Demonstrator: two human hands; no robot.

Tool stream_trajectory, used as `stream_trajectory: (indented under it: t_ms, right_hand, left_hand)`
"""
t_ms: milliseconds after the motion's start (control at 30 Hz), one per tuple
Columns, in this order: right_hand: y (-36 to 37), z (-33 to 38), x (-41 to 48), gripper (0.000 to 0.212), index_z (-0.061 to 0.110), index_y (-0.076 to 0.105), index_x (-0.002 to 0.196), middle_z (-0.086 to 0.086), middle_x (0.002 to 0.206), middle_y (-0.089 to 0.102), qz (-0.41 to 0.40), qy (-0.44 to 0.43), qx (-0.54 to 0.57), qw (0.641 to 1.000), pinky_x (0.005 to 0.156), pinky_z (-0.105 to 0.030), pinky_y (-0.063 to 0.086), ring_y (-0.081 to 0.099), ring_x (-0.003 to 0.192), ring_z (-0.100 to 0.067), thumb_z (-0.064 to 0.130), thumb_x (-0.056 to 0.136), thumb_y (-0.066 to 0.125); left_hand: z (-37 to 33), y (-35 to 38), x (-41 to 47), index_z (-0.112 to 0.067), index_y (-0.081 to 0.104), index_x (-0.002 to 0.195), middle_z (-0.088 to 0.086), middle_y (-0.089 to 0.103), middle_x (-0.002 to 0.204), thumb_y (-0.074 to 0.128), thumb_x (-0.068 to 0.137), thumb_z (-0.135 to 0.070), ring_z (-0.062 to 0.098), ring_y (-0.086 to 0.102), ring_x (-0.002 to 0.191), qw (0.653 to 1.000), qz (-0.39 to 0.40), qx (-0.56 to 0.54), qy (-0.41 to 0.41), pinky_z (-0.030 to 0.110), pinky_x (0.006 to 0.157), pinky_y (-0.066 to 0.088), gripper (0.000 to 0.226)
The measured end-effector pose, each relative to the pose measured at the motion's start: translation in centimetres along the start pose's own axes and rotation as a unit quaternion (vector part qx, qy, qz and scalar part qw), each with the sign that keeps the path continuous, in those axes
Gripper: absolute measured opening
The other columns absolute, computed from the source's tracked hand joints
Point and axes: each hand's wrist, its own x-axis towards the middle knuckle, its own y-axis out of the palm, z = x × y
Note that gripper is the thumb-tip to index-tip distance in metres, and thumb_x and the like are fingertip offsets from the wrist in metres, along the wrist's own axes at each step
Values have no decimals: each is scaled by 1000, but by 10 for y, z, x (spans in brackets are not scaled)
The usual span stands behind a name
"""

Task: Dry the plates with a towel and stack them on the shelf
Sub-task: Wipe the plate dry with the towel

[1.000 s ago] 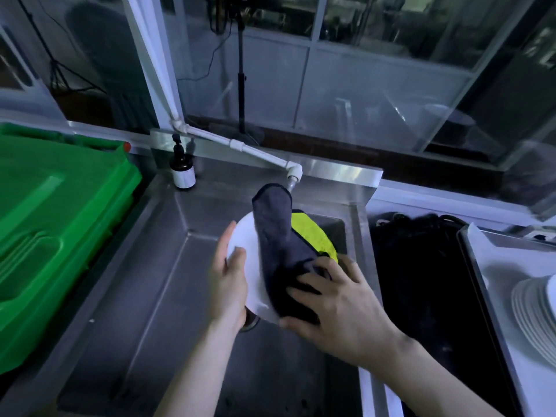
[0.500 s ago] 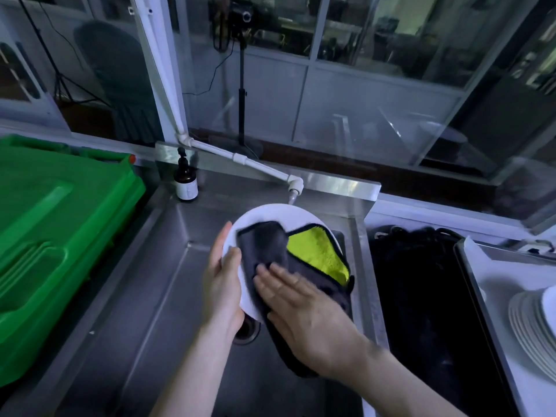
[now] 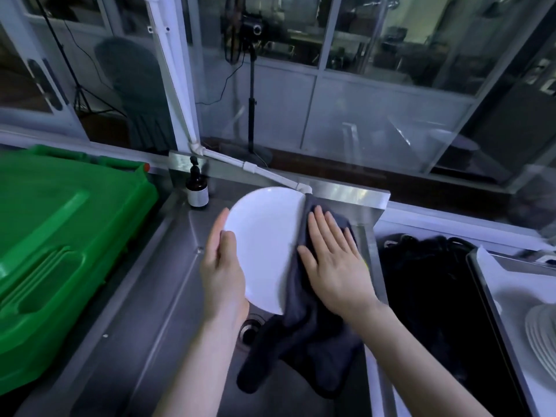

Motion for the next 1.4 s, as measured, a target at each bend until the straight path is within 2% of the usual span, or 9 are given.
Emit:
stream_trajectory:
  t_ms: [67,267,400,500,600,767,900,1167,1400]
  right_hand:
    - [-1,5,-25,63,15,17,155,3,162,8,12,-57,3,998,122,-42,13,6,151,-17,48,102,25]
    - [5,41,-17,59,23,12,156,9,163,3,50,-203,59,976,123,-38,9,0,151,-9,46,102,17]
    - [-1,25,28,63,25,9,156,10,163,-1,27,-105,35,993,123,-37,3,-1,150,-9,50,102,30]
    - [-2,-3,33,66,21,7,157,8,163,-3,5,-17,2,1000,123,-36,-2,-4,151,-11,51,102,29]
    - [1,-14,-1,68,19,7,156,8,162,-6,19,-19,7,1000,123,-41,2,-9,150,-13,54,101,22]
    - [14,24,-46,61,19,10,156,7,163,3,58,-142,66,986,123,-41,5,0,151,-16,47,102,17]
    - [10,38,-25,58,25,20,155,9,161,22,33,-196,51,979,122,-36,1,22,148,-18,48,102,23]
    - [-1,-2,26,66,24,8,157,9,164,-1,-33,-30,9,999,122,-38,-3,-5,151,-11,54,100,25]
    - [11,-6,-31,67,24,-3,156,13,161,-20,-23,7,175,984,121,-28,-4,-11,150,-10,42,102,33]
  left_hand:
    - [-2,-1,2,-54,63,123,-38,65,114,44,105,-32,-9,61,102,1000,2,-9,1,29,94,47,34]
    - [13,16,-8,-34,59,133,-21,62,132,40,109,-22,-9,57,121,998,62,-23,-15,13,97,48,33]
    - [17,13,-19,-39,61,124,-32,67,118,41,108,-21,-14,59,112,998,66,-6,-15,12,93,49,31]
    - [11,5,-18,-50,62,123,-23,61,135,43,105,-28,1,53,130,999,22,12,-23,39,114,40,34]
    - [1,-2,-11,-58,64,117,-17,61,137,45,101,-34,13,56,129,1000,3,-6,-27,50,110,44,35]
    - [5,10,-13,-42,62,127,-17,61,138,43,107,-24,-4,56,124,999,33,10,-21,30,109,43,33]
    - [11,15,-16,-19,63,132,3,71,127,39,108,-24,13,65,119,996,76,-6,-46,33,105,51,34]
    - [8,5,-21,-52,63,120,-23,60,136,41,106,-34,3,52,131,998,44,19,-45,41,115,39,32]
    - [-10,-3,-10,-50,65,121,-21,73,114,43,105,-31,3,71,102,999,3,-38,-12,26,75,60,32]
